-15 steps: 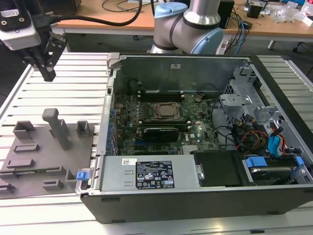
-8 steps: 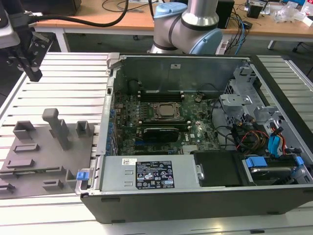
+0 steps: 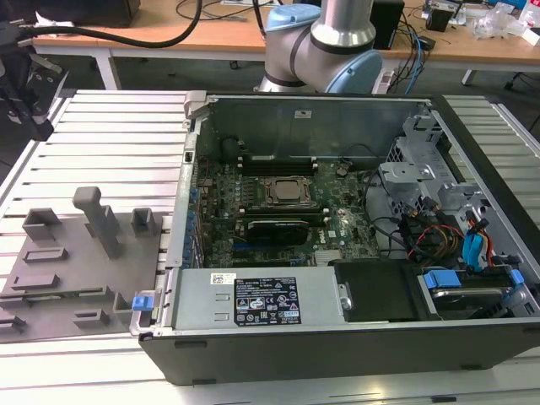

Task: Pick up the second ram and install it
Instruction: 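Reach for the second ram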

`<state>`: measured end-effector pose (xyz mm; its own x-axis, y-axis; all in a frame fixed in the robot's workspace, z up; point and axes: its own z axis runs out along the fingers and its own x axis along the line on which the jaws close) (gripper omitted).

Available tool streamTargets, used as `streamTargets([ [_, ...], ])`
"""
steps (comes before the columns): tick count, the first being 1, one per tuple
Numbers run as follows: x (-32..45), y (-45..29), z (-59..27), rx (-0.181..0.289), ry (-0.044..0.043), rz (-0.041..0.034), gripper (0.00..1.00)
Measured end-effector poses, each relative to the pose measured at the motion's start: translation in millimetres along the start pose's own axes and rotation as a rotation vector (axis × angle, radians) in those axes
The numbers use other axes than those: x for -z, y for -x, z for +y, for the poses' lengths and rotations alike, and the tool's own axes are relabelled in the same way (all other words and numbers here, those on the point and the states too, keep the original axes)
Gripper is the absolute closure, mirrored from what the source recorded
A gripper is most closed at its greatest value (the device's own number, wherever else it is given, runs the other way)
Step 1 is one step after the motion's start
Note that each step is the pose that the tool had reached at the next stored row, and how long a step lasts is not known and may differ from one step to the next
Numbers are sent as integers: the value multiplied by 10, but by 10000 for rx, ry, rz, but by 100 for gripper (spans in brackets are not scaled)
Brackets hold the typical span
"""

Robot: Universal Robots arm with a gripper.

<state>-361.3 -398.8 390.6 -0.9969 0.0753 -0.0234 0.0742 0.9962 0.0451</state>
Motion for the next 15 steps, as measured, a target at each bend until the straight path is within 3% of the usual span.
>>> streamTargets([
  [3, 0, -110, -9, 0, 0, 1, 89],
  [6, -3, -151, -25, 2, 0, 1, 89],
  [12, 4, -154, -294, 11, 1, 0, 89],
  [15, 5, -149, -382, 13, 1, 1, 89],
])
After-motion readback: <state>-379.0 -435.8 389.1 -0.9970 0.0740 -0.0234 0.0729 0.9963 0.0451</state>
